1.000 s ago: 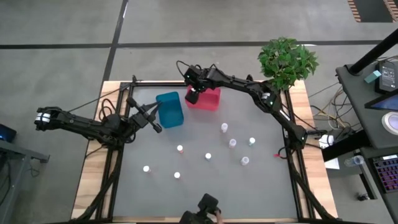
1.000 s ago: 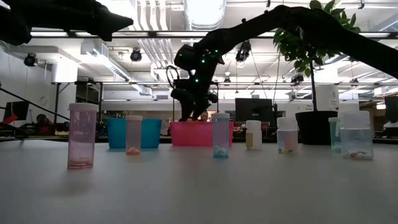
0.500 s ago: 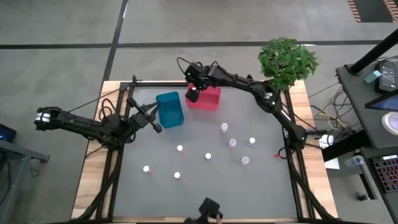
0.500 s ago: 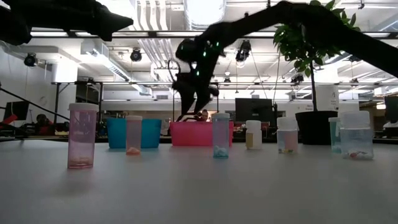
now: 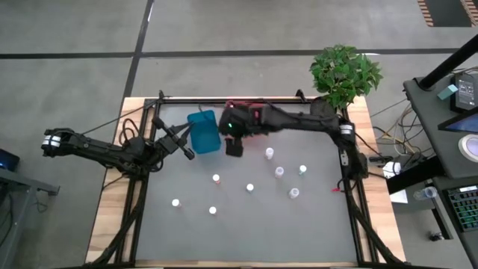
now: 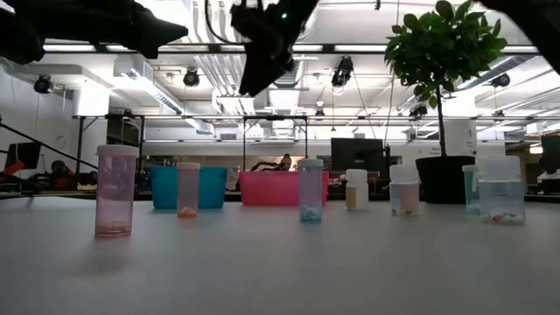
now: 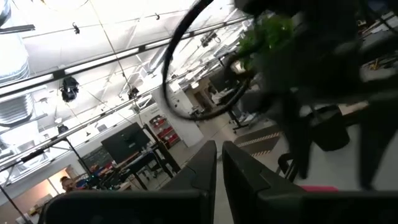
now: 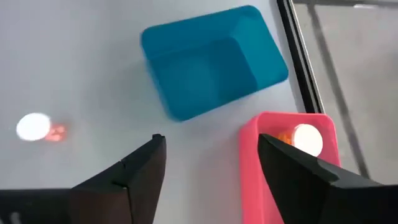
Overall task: Pick and place medicine bottles into bin by pill shape (circle, oval)
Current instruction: Put the left violet tablet bottle into the blue bin
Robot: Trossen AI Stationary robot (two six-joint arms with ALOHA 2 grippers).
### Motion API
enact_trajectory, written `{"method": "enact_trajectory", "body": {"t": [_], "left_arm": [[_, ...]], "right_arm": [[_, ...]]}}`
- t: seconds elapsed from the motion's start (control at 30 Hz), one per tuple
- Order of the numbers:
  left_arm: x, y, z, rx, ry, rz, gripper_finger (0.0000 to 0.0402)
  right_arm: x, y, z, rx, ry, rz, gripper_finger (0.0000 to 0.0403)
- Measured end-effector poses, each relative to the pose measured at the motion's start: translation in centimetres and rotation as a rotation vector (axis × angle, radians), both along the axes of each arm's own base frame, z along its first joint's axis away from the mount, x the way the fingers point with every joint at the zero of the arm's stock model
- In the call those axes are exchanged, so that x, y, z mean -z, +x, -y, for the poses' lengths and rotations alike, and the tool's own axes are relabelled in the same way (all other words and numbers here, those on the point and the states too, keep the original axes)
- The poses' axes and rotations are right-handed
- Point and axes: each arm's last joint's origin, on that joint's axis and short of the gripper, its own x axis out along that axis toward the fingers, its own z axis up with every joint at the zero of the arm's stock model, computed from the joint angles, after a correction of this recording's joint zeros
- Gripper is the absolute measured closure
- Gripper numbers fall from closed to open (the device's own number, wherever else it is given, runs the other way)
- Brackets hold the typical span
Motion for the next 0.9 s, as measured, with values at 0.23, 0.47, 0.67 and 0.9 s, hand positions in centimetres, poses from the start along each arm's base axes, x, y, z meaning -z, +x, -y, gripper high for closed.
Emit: {"method": "enact_trajectory", "body": {"t": [0.23, 0.47, 0.67, 0.9], "left_arm": [[0.0, 0.0, 0.0, 0.008, -0.018, 0.013, 0.0391], [0.0, 0.1, 0.0, 0.025, -0.042, 0.033, 0.0392], [0.2, 0.2, 0.1, 0.069, -0.147, 0.111, 0.0391], [1.4, 1.3, 0.1, 0.114, -0.290, 0.150, 0.0391]], "right_arm": [[0.9, -4.1, -4.9, -0.132, -0.052, 0.152, 0.0177], [3.1, -9.5, -6.1, -0.209, -0.134, 0.404, 0.0177], [3.9, -14.1, -5.9, -0.240, -0.220, 0.534, 0.0177], [4.4, -18.5, -5.9, -0.256, -0.285, 0.698, 0.0177]]}}
